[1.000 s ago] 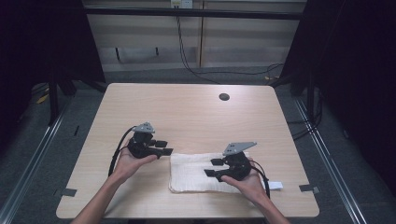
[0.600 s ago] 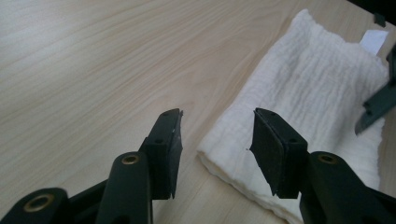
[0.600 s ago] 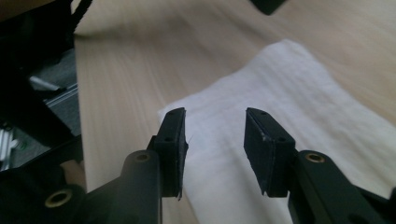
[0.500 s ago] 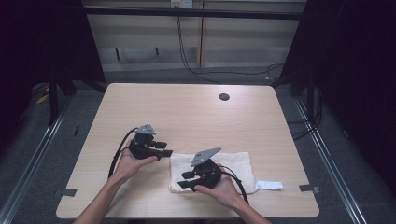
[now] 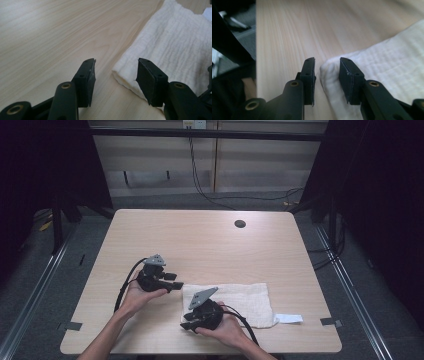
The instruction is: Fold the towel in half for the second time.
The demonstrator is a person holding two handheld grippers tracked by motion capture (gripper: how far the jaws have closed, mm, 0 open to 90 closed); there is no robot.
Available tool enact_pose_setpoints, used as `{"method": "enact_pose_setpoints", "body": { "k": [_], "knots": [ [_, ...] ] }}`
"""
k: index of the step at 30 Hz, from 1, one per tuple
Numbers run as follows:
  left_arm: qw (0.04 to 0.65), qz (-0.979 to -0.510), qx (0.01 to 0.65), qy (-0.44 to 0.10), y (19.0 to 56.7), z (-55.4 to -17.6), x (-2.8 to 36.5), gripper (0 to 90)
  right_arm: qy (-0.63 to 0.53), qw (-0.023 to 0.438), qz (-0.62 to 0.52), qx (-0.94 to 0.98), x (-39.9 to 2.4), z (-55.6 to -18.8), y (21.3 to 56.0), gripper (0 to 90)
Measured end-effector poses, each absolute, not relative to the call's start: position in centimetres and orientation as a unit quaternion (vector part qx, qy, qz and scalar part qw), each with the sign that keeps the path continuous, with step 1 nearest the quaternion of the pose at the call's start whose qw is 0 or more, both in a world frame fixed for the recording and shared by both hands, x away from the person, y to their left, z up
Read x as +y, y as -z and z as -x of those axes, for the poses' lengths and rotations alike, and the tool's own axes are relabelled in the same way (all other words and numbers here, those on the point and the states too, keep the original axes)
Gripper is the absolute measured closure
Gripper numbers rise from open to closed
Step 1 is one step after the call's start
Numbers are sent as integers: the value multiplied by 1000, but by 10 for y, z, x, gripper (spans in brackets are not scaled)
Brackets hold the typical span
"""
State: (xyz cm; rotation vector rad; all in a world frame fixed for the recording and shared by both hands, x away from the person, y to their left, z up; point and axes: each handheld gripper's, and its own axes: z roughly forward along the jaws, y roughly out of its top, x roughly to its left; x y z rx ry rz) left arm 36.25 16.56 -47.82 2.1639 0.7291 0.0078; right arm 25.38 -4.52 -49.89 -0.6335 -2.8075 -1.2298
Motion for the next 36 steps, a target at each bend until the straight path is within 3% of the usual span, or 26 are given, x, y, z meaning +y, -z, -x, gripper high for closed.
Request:
{"method": "enact_pose_setpoints", "body": {
  "k": [6, 11, 17, 29, 36],
  "knots": [
    [419, -858, 298, -8, 477, -363, 168, 482, 396, -8, 185, -899, -44, -250, 500, 670],
    [410, -860, 302, -6, 481, -363, 168, 475, 388, -31, 184, -902, -43, -249, 500, 774],
    [400, -866, 300, 3, 486, -365, 165, 459, 384, -36, 181, -905, -43, -251, 499, 824],
    [385, -878, 282, 19, 495, -368, 149, 485, 394, -14, 202, -896, -46, -255, 501, 839],
    [379, -887, 263, 19, 495, -367, 139, 554, 397, -13, 205, -894, -46, -255, 501, 837]
  ]
}}
